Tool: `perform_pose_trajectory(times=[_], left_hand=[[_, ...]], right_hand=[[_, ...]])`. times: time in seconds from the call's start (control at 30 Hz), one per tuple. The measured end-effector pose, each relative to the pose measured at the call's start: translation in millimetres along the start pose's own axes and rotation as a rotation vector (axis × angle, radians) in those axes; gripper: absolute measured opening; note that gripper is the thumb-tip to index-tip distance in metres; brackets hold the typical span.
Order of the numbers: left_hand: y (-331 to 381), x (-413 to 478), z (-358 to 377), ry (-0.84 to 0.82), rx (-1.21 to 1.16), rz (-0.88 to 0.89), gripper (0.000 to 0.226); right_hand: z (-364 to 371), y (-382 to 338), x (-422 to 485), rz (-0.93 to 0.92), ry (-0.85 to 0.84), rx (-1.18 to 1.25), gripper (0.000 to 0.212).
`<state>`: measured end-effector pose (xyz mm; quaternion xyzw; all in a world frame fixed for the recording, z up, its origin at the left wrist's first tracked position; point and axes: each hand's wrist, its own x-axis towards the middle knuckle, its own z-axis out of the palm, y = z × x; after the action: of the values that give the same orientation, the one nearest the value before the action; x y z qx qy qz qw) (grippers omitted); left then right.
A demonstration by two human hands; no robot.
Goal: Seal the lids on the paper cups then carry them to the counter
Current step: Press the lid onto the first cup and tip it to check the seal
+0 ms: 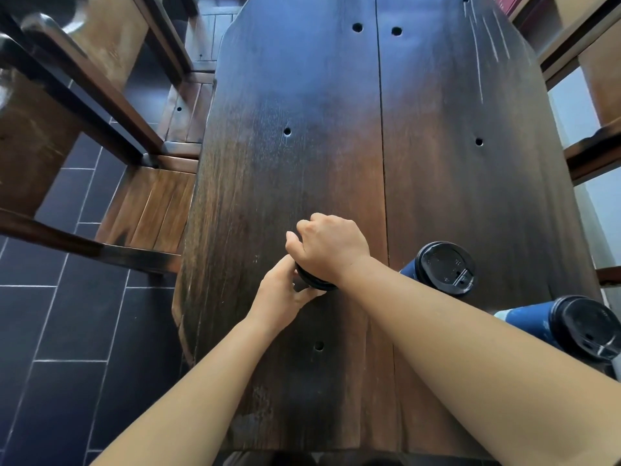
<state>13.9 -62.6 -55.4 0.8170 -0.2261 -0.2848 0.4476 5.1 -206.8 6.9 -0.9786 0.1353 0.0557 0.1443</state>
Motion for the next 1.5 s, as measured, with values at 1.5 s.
perform_pose_trajectory(times=[1.5], left_hand=[[187, -113, -95, -0.081, -0.266, 0.272, 0.047]], right_hand=[[-189, -33, -132, 0.198, 0.206, 1.168, 0.076]])
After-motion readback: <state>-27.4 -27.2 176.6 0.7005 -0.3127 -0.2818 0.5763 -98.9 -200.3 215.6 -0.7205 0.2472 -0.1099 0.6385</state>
